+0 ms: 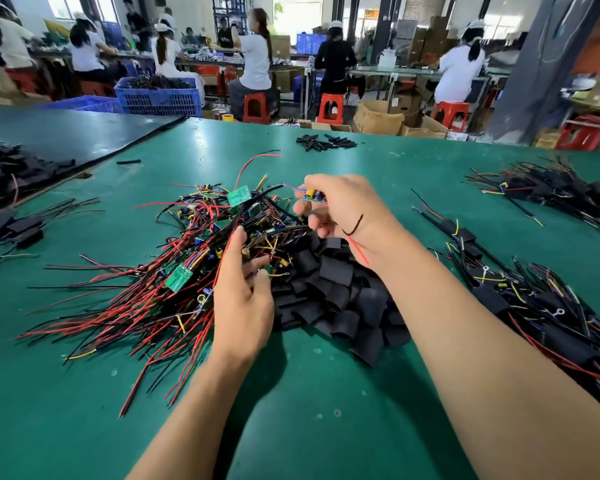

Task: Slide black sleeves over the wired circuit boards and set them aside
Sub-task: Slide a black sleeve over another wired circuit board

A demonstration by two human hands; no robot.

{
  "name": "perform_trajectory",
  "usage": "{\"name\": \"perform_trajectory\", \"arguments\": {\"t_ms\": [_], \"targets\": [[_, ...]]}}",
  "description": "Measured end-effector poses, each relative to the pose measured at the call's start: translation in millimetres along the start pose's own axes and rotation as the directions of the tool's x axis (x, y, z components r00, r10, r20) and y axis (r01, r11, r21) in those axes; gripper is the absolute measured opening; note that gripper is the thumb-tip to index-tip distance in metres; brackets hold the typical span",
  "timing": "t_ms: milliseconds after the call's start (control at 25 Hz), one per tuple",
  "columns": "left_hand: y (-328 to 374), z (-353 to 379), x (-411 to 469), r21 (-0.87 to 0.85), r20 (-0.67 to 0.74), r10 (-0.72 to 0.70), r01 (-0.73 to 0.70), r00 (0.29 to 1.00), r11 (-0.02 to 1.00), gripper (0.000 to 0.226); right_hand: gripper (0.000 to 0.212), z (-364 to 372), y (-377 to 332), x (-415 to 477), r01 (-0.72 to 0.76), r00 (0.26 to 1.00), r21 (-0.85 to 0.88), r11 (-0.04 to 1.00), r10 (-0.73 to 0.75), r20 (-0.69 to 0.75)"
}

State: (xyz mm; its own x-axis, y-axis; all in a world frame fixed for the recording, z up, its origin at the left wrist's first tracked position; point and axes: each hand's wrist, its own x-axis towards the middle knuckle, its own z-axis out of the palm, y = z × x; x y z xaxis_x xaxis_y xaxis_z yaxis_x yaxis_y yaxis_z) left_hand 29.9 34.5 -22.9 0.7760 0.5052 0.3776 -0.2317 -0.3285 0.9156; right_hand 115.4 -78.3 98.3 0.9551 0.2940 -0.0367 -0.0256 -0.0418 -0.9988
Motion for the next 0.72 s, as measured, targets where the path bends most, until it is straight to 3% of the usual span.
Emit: {"name": "perform_trajectory", "arguments": {"t_ms": [160, 320, 400, 520, 600, 720], "targets": [[-1.1, -1.5, -0.6, 0.083, 0.030, -0.001, -0.001, 1.000, 0.997, 0.048, 0.021, -15.5, -2.4, -16.4, 0.147, 0.989, 0.332, 0.932, -0.140, -0.045], [0.8, -0.5, -4.8, 0.180, 0.082, 0.046, -0.060, 0.996, 0.982, 0.035, 0.028, -35.4, 8.0, -34.7, 0.185, 0.958, 0.571, 0.800, -0.277, 0.078], [2.2, 1.0, -6.8, 0.288, 0.054, 0.166, -0.174, 0.985, 0.942, 0.029, 0.030, -44.6, 21.1, -43.3, 0.155, 0.948, 0.564, 0.811, -0.282, 0.145], [11.8, 6.2, -13.6, 0.280, -0.047, 0.212, -0.191, 0.976, 0.941, 0.015, 0.034, -54.7, 52.6, -54.7, 0.110, 0.963, 0.441, 0.891, -0.204, 0.173], [19.9, 16.4, -25.1, 0.136, 0.070, 0.114, -0.122, 0.991, 0.983, 0.009, 0.034, -57.4, 77.1, -62.7, 0.040, 0.978, 0.347, 0.937, -0.107, 0.177], [26.9, 33.0, -41.0, -0.082, 0.313, -0.047, 0.077, 0.949, 0.994, 0.014, 0.031, -58.5, 108.0, -74.2, -0.007, 0.985, 0.251, 0.968, -0.036, 0.167]]}}
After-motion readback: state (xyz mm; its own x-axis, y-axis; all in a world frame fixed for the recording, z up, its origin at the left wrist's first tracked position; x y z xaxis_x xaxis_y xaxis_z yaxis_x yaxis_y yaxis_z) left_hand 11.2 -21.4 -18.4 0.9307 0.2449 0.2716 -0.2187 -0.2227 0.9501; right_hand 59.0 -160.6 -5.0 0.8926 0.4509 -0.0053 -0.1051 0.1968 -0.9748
